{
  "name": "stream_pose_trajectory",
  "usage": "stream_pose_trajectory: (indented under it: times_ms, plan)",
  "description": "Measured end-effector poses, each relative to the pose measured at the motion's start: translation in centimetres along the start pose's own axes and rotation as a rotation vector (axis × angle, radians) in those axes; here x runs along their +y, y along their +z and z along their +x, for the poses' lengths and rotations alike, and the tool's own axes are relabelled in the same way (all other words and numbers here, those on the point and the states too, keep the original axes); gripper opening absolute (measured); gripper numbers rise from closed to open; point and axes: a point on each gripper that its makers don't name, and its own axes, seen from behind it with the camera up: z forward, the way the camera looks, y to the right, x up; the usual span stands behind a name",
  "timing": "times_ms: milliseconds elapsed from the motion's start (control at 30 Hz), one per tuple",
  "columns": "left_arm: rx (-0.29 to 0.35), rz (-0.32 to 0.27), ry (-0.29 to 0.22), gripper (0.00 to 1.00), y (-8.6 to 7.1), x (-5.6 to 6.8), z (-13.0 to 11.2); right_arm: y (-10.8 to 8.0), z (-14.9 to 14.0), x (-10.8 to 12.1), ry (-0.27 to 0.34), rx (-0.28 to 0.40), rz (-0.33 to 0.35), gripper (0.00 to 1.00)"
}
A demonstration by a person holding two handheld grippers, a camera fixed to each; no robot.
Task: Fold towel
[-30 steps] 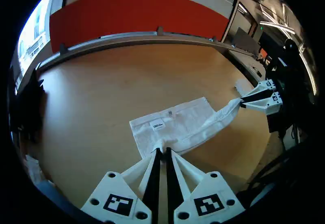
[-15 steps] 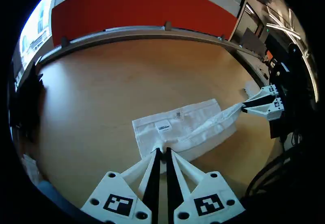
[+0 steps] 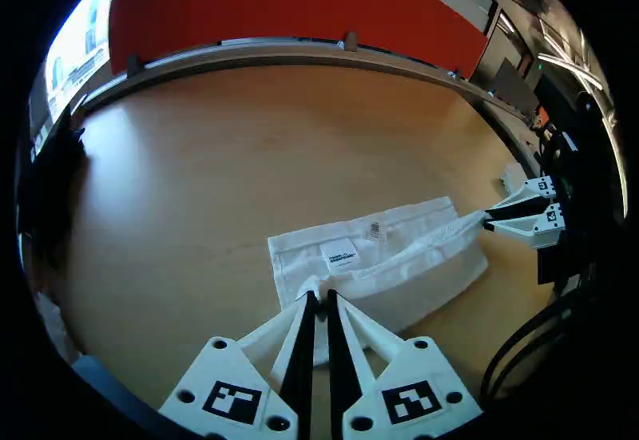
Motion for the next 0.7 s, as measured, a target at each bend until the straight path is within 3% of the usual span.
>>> stream_pose_trajectory:
  times_ms: [233,467,567,700]
  plan:
    - [0.0,0.054,0.006,0.21,1.4,-1.2,-0.3,1.2,0.1,1.1,-0.004,-0.002,-0.031,0.29]
    - [-0.004,0.092,0.011,0.42,1.7,-2.1,-0.2,1.5,0.3,2.2,-0.01,-0.002,-0.067,0.59]
    - [-0.008,0.088,0.006,0.47,1.7,-2.1,-0.1,1.5,0.3,2.8,-0.012,-0.001,-0.087,0.61]
    - [0.005,0.087,0.001,0.62,1.4,-2.2,0.2,1.4,0.5,3.2,-0.007,0.002,-0.099,0.62]
